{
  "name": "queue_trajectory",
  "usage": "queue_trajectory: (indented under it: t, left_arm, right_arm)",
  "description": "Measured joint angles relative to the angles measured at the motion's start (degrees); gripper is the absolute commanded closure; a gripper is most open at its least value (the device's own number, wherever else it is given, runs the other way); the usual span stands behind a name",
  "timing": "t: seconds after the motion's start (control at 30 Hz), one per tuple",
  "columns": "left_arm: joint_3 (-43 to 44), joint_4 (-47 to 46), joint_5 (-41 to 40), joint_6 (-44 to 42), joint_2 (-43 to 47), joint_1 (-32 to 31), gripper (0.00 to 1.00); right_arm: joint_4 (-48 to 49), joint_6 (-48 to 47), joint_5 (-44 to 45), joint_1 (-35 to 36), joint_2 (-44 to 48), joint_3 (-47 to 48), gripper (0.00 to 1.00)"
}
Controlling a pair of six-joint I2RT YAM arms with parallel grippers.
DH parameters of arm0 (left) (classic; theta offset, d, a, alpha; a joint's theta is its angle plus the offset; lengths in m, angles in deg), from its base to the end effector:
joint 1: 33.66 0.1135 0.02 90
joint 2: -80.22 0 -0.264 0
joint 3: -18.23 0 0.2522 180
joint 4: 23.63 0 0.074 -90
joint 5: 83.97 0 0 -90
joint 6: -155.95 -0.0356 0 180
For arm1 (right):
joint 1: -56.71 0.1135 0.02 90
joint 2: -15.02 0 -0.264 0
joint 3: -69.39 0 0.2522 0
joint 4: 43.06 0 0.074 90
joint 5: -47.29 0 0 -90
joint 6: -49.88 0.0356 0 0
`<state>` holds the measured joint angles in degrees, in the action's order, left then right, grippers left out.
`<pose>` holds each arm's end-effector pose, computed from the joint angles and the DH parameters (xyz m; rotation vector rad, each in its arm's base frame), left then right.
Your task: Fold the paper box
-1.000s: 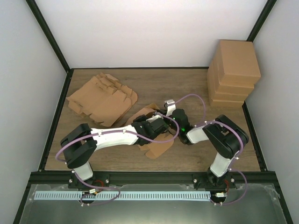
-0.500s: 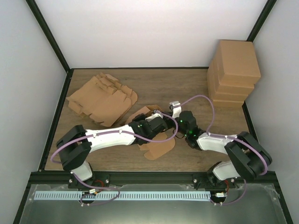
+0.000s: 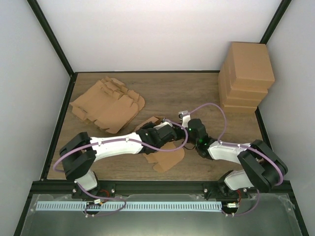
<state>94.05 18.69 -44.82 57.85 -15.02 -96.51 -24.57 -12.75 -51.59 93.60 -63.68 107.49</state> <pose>0.1741 -0.2789 0.2076 1.0763 1.9699 0.6829 0.2054 0.1610 0.1672 -0.2778 2.0408 0.8716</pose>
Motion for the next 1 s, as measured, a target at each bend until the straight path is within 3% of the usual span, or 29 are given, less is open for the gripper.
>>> queue_trajectory:
  t: [0.6,0.8,1.0]
  left_arm:
    - [0.24,5.20,-1.36,6.23,-2.10,-3.08,0.90]
    - [0.24,7.21,-0.48,8.28,-2.36,-4.26,0.91]
    - [-0.22,6.43,-0.28,9.22,-2.19,-4.76,0.92]
  right_arm:
    - [0.68,7.91,5.31,7.30,-1.68,-0.42,0.96]
    - [4.39,9.99,3.91,7.96,-2.23,-3.17,0.91]
    - [7.23,10.51,0.61,8.28,-2.80,-5.03,0.71]
